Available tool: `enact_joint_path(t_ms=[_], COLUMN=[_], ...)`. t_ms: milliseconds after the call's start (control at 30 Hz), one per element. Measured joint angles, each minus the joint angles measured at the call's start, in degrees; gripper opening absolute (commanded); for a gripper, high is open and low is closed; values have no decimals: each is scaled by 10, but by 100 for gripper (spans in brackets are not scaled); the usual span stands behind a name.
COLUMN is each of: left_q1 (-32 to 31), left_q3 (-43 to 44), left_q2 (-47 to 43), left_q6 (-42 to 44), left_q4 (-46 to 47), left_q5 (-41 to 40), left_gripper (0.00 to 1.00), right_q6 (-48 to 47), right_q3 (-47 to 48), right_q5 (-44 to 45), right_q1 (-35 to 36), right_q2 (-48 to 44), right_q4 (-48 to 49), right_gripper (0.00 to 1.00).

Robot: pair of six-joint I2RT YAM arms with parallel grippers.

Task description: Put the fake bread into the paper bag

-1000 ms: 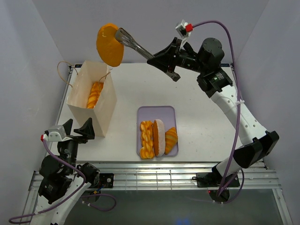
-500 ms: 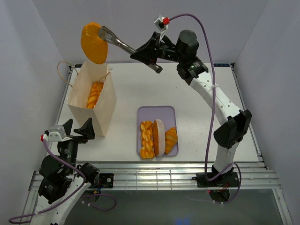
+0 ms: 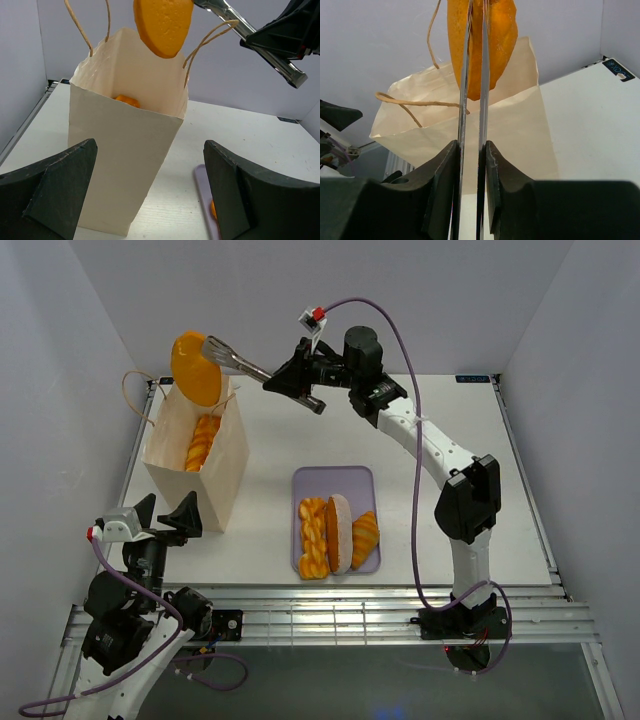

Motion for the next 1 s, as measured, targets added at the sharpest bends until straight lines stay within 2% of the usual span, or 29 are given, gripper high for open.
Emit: enact_joint_path(t_ms=[133, 300, 433, 1000], left_q1=[0, 0, 0, 0], left_q3=[0, -1, -3, -3], left_q2=[0, 0, 0, 0], left_q6=[0, 0, 0, 0], left_q4=[0, 0, 0, 0], left_q5=[2, 2, 2, 3], left_gripper=[98, 98, 98, 98], right_q6=[-2, -4, -12, -22], right_q3=[-6, -19, -37, -41], right_q5=[0, 0, 0, 5], right_q1=[3, 6, 6, 6], right_q2=[8, 9, 9, -18], right_q4=[1, 10, 16, 1], right_gripper=[33, 46, 50, 50])
